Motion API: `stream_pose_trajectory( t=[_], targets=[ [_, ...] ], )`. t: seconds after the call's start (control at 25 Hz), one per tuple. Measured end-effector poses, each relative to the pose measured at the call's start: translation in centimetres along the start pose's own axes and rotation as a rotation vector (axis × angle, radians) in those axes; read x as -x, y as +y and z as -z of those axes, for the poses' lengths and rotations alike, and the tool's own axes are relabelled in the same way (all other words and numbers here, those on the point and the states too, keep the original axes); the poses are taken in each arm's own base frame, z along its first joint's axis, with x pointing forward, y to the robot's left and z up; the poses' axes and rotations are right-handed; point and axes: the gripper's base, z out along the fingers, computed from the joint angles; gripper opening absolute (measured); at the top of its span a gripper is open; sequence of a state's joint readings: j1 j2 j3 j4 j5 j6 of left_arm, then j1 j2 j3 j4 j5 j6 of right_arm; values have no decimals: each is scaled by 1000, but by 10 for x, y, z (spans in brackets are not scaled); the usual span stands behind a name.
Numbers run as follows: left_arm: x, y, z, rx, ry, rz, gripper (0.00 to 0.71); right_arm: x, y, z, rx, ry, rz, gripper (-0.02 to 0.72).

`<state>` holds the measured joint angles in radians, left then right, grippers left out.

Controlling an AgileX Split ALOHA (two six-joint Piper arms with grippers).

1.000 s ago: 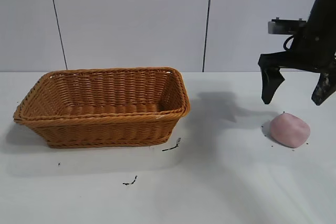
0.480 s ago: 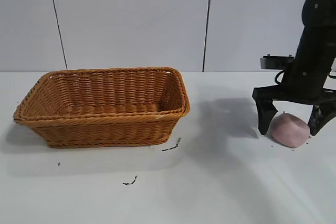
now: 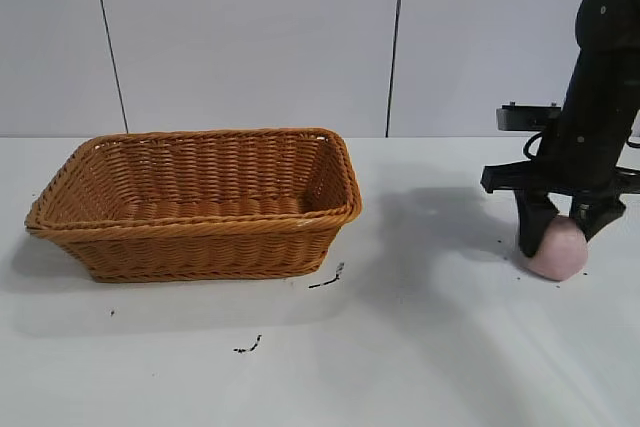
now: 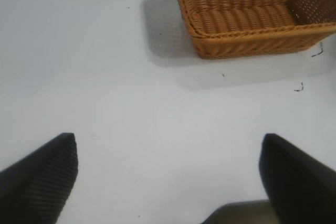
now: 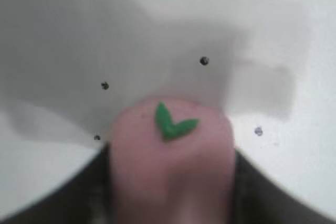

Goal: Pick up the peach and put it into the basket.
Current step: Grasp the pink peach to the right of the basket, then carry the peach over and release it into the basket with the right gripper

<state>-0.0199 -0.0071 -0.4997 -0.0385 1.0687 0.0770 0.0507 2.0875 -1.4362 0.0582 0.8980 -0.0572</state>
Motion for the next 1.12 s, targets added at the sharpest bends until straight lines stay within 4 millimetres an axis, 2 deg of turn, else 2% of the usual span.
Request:
stream_pose_trajectory(
  t=[0.12, 0.36, 0.44, 0.56, 0.68, 0.8, 1.04, 1.12],
  targets=[
    [0, 0, 0, 0, 0, 0, 692, 4, 2, 38, -2, -60, 8, 27],
    [0, 0, 0, 0, 0, 0, 692, 28, 8, 124, 5, -172, 12, 26],
    [0, 0, 0, 0, 0, 0, 692, 34, 18, 143, 8, -215, 34, 26],
    [0, 0, 0, 0, 0, 0, 692, 40, 44, 163, 24, -287, 84, 26],
    [0, 0, 0, 0, 0, 0, 692, 45, 79, 172, 52, -332, 140, 26],
    [0, 0, 0, 0, 0, 0, 692, 49, 121, 168, 80, -343, 221, 26],
    [0, 0, 0, 0, 0, 0, 692, 45, 217, 140, 144, -347, 410, 26],
    [0, 0, 0, 0, 0, 0, 692, 42, 242, 128, 163, -359, 454, 26]
  ],
)
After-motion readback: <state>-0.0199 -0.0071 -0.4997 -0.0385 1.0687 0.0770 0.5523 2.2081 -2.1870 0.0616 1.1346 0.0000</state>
